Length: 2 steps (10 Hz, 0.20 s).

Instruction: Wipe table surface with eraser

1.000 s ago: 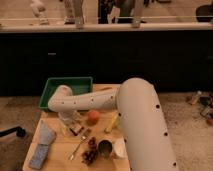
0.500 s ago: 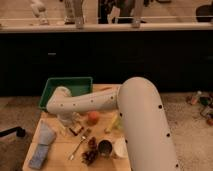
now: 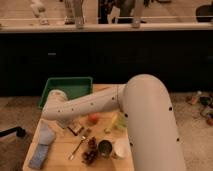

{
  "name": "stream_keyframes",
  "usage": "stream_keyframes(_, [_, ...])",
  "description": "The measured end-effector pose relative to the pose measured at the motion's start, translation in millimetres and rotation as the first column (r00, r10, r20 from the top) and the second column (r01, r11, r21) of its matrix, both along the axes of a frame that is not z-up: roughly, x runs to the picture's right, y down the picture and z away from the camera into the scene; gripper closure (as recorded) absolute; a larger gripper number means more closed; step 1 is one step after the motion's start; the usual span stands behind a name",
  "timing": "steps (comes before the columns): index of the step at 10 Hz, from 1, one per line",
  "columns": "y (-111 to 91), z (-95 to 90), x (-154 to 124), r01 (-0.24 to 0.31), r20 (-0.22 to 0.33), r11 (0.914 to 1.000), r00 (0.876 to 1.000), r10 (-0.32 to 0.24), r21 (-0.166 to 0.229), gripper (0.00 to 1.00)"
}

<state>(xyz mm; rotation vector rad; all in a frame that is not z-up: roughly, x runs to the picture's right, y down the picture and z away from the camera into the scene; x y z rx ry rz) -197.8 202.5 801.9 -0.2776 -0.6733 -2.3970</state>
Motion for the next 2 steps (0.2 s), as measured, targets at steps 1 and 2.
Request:
stream_keyframes(1, [-3.1,-11.9,-2.6,0.004,0.008,0.9996,1.0,-0.004,0.027,0.2])
stream_keyframes(2, [-5.1,-17.9,-4.2,0.007,0.01,0.9992,1.0,-0.008,0.039,0.2])
